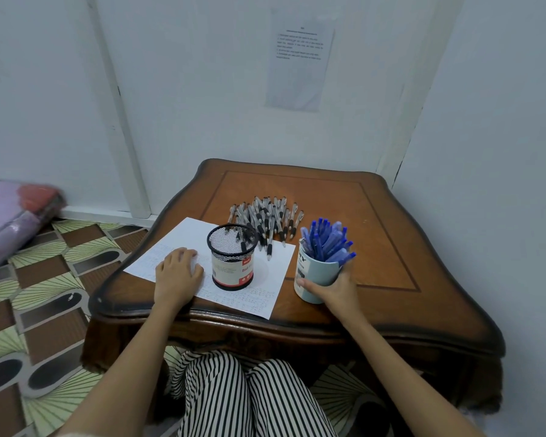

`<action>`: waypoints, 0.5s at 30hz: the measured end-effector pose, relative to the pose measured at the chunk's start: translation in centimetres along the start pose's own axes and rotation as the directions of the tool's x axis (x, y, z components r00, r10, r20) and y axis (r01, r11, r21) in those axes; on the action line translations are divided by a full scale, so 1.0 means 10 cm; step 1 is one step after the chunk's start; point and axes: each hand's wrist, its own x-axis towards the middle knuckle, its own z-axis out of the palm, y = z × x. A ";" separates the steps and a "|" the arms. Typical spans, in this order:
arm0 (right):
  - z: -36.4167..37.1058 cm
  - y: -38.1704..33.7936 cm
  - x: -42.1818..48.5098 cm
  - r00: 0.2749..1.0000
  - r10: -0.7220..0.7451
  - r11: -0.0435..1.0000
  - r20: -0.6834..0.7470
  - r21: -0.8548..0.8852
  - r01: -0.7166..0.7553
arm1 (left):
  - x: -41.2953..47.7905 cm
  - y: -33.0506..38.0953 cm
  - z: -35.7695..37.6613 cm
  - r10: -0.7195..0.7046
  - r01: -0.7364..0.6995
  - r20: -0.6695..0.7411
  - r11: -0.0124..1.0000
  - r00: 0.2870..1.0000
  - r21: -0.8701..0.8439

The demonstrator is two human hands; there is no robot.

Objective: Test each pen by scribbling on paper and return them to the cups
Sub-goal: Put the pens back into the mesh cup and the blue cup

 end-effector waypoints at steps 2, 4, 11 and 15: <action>0.04 0.00 0.03 0.999 0.002 1.000 -0.042 0.006 -0.002 | 0.00 0.00 0.00 0.000 0.000 -0.002 1.000 1.000 0.005; 0.06 0.00 0.06 0.998 0.015 1.000 -0.068 0.015 -0.014 | 0.00 0.00 0.00 -0.002 0.002 0.003 1.000 1.000 0.011; -0.13 0.10 0.23 0.986 0.065 0.996 -0.156 -0.045 -0.072 | -0.01 0.01 -0.01 0.000 0.000 -0.003 1.000 1.000 0.009; -0.32 0.15 0.30 0.964 0.108 0.989 -0.242 -0.074 -0.129 | 0.00 0.00 0.01 0.007 -0.007 -0.005 1.000 1.000 0.021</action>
